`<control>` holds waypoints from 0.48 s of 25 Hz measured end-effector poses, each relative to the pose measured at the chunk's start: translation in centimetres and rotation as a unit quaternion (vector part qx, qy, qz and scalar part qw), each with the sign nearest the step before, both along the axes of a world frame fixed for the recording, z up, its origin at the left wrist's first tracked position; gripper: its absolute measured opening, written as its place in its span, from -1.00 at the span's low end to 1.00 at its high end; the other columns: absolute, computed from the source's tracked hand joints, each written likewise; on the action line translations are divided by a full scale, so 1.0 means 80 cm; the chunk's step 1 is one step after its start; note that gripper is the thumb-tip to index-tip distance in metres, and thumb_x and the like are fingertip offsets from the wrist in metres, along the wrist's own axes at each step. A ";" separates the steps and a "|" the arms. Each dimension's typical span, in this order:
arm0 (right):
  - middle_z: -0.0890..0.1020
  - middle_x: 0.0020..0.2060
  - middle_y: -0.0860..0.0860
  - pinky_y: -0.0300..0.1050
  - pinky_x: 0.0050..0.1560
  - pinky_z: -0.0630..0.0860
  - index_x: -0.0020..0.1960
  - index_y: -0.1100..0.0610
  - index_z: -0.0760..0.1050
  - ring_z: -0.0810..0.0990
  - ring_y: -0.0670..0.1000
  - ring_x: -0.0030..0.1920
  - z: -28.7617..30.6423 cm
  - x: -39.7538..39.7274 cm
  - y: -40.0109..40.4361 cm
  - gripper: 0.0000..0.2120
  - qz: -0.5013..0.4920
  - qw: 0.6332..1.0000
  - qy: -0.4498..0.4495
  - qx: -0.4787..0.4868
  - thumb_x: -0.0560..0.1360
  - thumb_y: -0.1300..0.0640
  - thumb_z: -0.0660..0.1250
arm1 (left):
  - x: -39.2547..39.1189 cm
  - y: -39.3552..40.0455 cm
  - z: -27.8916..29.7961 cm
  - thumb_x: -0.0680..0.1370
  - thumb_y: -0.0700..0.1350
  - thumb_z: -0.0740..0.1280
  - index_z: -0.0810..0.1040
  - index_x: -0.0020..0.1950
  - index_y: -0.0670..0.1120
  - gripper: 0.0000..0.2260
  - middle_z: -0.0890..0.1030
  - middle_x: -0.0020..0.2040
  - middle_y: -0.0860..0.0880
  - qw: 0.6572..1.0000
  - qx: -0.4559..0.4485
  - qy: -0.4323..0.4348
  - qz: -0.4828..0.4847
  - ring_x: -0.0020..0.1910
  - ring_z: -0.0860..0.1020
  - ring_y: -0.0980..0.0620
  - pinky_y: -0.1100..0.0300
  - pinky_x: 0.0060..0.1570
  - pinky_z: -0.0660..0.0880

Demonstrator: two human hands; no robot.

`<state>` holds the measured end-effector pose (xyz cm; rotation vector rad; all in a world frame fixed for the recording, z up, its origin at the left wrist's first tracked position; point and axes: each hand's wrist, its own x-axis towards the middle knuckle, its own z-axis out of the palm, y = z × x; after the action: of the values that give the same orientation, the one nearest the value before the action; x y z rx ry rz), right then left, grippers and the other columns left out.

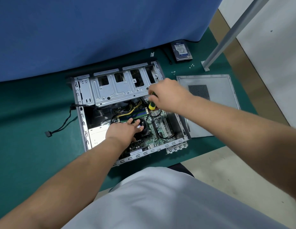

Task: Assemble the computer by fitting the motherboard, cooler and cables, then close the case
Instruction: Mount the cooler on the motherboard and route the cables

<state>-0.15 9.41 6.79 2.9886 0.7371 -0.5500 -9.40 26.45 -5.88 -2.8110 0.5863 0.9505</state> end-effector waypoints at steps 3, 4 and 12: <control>0.36 -0.37 0.01 -0.07 -0.36 0.29 -0.12 0.08 0.44 0.46 0.14 -0.26 -0.015 -0.018 0.013 -0.50 -0.077 0.993 -0.064 -0.056 0.69 -0.27 -0.01 | 0.001 0.001 -0.002 0.72 0.03 0.21 -0.05 0.65 0.29 -0.40 -0.10 0.69 0.12 1.000 -0.009 0.000 -0.001 0.54 0.37 0.04 -0.01 -0.08 0.60; 0.38 -0.34 0.01 -0.08 -0.36 0.27 -0.07 0.08 0.44 0.44 0.13 -0.25 -0.015 -0.017 0.014 -0.50 -0.071 0.994 -0.060 -0.051 0.68 -0.29 -0.03 | 0.001 0.001 -0.002 0.72 0.03 0.21 -0.05 0.66 0.29 -0.40 -0.10 0.69 0.12 1.000 -0.011 0.001 -0.002 0.56 0.34 0.04 -0.02 -0.03 0.62; 0.58 -0.13 0.02 0.02 -0.19 0.54 0.07 0.07 0.55 0.58 0.10 -0.06 0.003 0.003 -0.005 -0.76 0.027 0.998 0.058 0.001 0.63 -0.10 0.27 | 0.001 0.002 -0.004 0.72 0.01 0.21 -0.05 0.65 0.30 -0.39 -0.10 0.69 0.12 1.000 -0.011 0.005 -0.001 0.57 0.32 0.03 -0.03 -0.01 0.63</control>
<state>0.06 9.00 7.01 2.9493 0.8230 -0.7241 -9.33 26.58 -6.21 -2.8270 0.6044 0.9636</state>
